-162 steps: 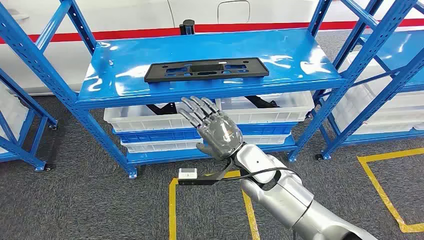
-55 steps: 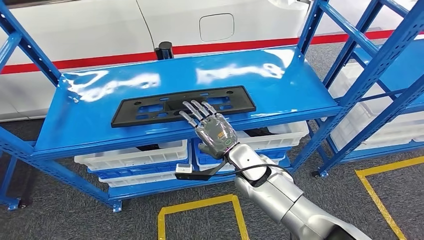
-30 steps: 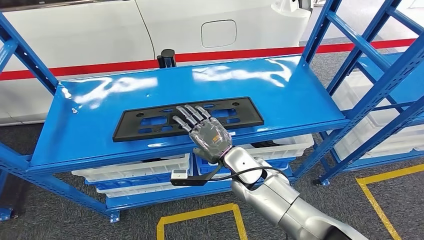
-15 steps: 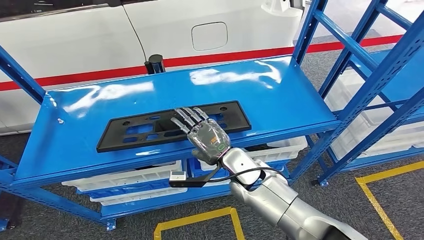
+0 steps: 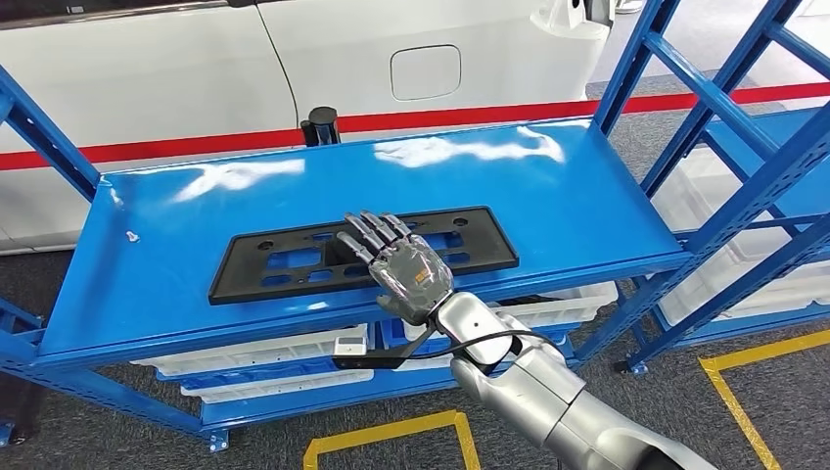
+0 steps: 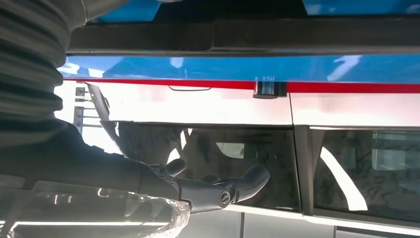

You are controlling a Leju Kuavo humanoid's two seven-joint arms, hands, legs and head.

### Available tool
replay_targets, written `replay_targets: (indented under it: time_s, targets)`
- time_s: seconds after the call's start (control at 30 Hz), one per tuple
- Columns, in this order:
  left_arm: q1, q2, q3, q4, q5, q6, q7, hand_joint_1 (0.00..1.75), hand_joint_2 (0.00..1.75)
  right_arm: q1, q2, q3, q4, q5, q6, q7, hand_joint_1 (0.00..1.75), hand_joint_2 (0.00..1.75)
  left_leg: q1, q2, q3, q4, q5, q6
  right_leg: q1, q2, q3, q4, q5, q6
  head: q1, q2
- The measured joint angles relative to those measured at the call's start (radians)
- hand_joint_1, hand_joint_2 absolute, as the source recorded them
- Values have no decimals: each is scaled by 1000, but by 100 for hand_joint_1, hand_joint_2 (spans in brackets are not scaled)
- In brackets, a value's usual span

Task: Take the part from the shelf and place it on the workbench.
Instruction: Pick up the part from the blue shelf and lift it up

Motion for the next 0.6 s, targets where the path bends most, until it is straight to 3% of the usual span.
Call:
replay_targets:
  time_s: [0.07,0.17,0.23,0.33,0.4,0.43,0.47,0.53,0.6]
  targets:
    - [0,0,0,0,1,0,0,0,0,-1,1,0,0,0,0,0,0,175,-4,-1,3,2,-9,-11,0,-3,45,-92,33,-5,1,0]
    - [1,0,0,0,2,1,0,0,0,-3,2,1,0,0,0,0,0,175,-4,0,3,1,-16,-25,0,0,53,-102,35,-27,0,0]
    - [1,0,0,0,2,1,-1,0,0,-5,5,2,0,-1,0,-1,0,175,-1,2,-13,39,-40,-35,-6,1,61,-106,32,-41,-2,0]
    - [2,-1,0,0,6,1,-2,0,0,-3,9,4,0,-2,0,-2,0,175,3,4,-106,220,-116,-47,-7,0,73,-107,23,-60,-6,0]
    - [6,-1,0,1,8,1,-2,0,0,1,10,8,0,-3,0,-3,0,175,5,4,-157,289,-120,-51,-6,1,79,-107,18,-64,-7,0]
    - [7,0,0,1,9,1,-2,0,0,3,10,10,0,-3,0,-3,0,175,7,5,-157,270,-94,-52,-6,2,83,-107,15,-63,-7,0]
    - [8,1,0,1,9,2,-2,0,0,4,12,11,0,-3,0,-3,0,175,9,5,-138,216,-55,-52,-7,3,88,-106,11,-60,-7,0]
    - [8,2,0,1,10,2,-2,0,0,3,15,14,1,-4,2,-3,0,175,12,5,-76,82,8,-51,-3,6,97,-104,2,-51,-7,0]
    - [7,1,0,1,11,2,-4,0,0,1,20,16,7,-7,9,-3,0,175,11,3,-42,16,25,-46,5,8,97,-101,-5,-44,-6,0]
